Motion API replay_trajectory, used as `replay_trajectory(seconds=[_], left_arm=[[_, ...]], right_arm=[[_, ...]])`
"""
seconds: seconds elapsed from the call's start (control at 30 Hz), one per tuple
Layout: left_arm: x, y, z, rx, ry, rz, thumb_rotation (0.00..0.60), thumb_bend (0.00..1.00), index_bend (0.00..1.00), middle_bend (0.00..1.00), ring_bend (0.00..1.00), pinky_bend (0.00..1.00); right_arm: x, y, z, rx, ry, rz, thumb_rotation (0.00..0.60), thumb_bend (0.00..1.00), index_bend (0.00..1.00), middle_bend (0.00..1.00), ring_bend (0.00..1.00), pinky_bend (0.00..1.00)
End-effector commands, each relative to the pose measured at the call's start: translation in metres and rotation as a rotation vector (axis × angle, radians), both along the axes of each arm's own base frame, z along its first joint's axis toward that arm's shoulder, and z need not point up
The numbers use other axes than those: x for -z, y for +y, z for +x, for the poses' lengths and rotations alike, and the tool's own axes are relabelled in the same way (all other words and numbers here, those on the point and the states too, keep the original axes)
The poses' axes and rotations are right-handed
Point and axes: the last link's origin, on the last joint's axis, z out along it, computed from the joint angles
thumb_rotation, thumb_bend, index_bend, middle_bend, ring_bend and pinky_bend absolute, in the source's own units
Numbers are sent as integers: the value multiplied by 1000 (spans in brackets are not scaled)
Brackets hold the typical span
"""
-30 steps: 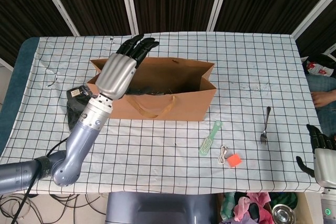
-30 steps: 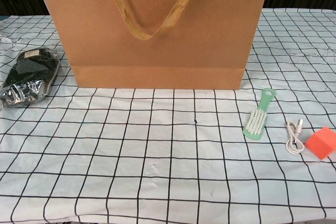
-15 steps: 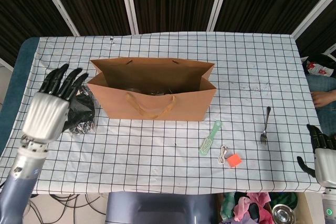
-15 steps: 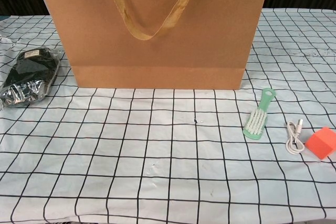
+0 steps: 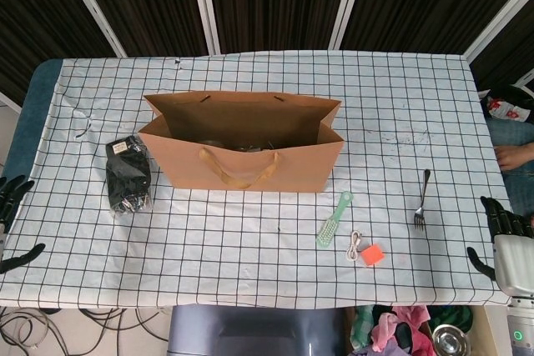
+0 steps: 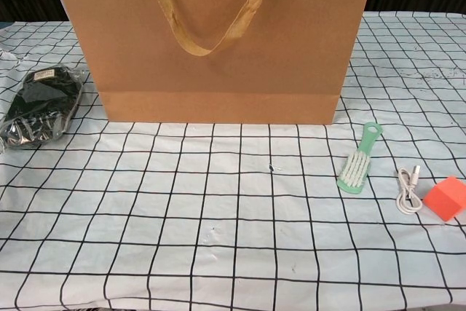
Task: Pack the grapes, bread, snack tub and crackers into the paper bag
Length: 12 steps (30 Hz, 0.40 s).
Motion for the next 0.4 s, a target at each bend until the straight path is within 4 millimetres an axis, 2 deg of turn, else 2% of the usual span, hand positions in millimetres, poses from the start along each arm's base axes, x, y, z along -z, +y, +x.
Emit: replay_trajectory(seconds=[0.03,0.4], left_arm=[[4,-2,-28,-92,-28,-23,600,74,85,47,0,34],[3,11,-31,-97,-60,-24,600,74,83,47,0,10]], right_arm=[[0,0,0,-3,-2,0,600,217,10,96,171,194],[-4,1,3,-19,-13,-15,600,216,10,96,171,194]])
